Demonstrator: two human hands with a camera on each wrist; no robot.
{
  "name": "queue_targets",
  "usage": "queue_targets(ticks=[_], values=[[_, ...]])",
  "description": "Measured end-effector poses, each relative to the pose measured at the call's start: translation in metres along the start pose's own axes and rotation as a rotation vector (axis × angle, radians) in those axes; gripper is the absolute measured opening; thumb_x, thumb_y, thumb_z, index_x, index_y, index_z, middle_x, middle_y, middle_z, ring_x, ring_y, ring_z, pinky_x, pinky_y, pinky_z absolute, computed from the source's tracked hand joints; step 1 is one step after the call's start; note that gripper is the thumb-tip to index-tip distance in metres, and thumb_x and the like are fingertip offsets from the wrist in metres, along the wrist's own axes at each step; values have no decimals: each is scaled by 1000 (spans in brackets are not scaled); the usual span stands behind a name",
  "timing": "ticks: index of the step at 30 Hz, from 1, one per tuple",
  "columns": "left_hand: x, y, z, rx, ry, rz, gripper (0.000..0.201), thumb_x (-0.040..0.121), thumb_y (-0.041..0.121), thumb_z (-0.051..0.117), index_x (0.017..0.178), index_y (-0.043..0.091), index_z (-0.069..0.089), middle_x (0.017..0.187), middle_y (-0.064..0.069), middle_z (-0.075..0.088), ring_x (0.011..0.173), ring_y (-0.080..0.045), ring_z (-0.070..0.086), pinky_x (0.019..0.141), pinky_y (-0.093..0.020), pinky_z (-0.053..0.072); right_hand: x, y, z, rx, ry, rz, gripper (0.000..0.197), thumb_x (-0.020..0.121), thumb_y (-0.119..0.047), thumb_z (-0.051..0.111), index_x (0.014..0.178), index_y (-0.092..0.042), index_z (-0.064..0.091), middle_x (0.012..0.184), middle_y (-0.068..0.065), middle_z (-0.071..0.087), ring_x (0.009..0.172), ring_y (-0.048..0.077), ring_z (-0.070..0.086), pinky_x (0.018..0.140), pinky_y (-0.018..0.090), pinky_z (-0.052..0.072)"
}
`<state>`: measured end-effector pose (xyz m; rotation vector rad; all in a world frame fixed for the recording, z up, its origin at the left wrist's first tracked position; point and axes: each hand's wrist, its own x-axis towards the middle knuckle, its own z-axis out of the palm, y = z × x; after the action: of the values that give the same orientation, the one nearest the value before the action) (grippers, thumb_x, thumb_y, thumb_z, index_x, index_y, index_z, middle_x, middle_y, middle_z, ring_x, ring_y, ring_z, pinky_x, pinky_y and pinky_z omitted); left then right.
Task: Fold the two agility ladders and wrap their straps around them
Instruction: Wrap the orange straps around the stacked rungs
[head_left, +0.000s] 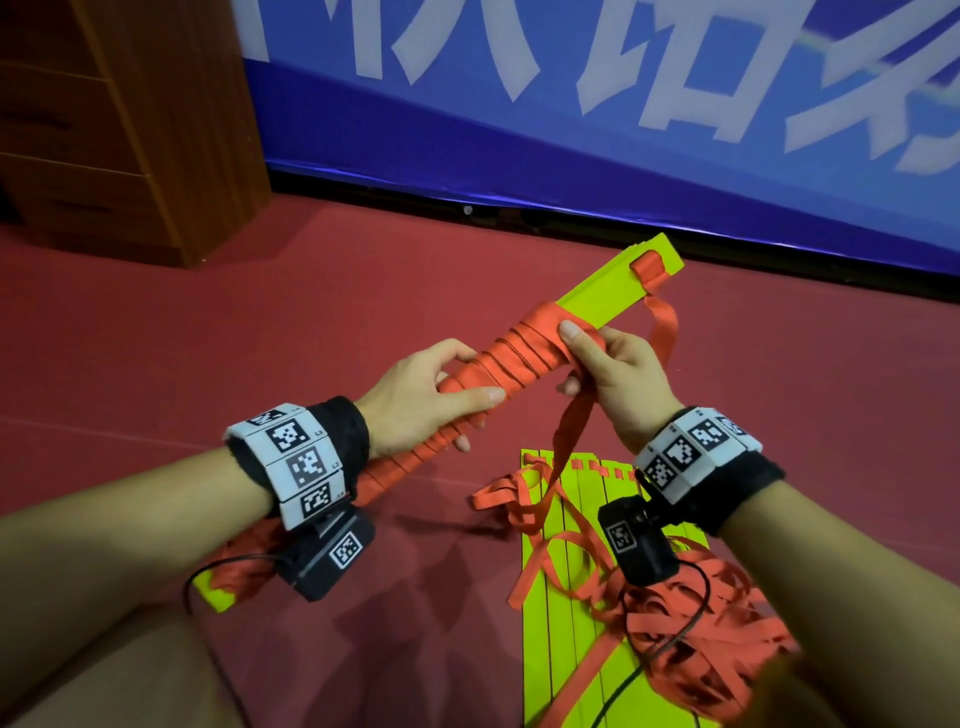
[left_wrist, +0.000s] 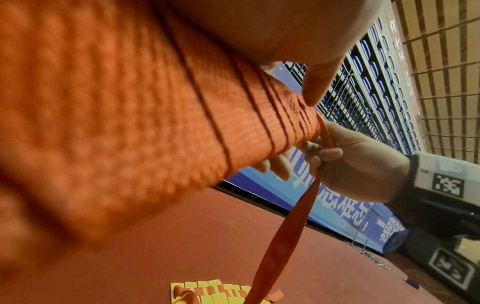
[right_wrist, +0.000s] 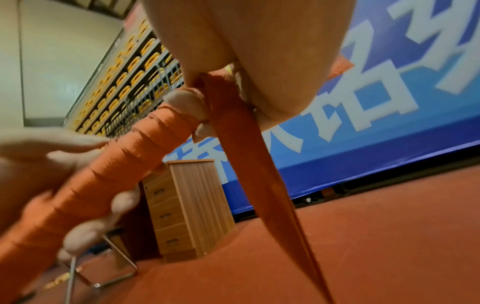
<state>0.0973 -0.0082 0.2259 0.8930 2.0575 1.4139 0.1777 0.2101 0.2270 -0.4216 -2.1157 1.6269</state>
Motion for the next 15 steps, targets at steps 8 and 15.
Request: queue_targets(ticks=[8,15], values=[[4,7,17,738,194,60,91,64,76,77,129,35,27,107,9,56,86,-22,62,74,-35,47,4,-5,12,64,149,43,32,94,-40,70,84,-10,67,67,11,63,46,10,53,59,29,49],[7,-5,14,788,375,255,61,83,45,78,127,40,36,114,8,49,82,-29,66,69,-44,57,-2,-16,18,42,194,75,37,94,-46,68,79,-13,61,45,-6,51,38,7,47,56,29,49]])
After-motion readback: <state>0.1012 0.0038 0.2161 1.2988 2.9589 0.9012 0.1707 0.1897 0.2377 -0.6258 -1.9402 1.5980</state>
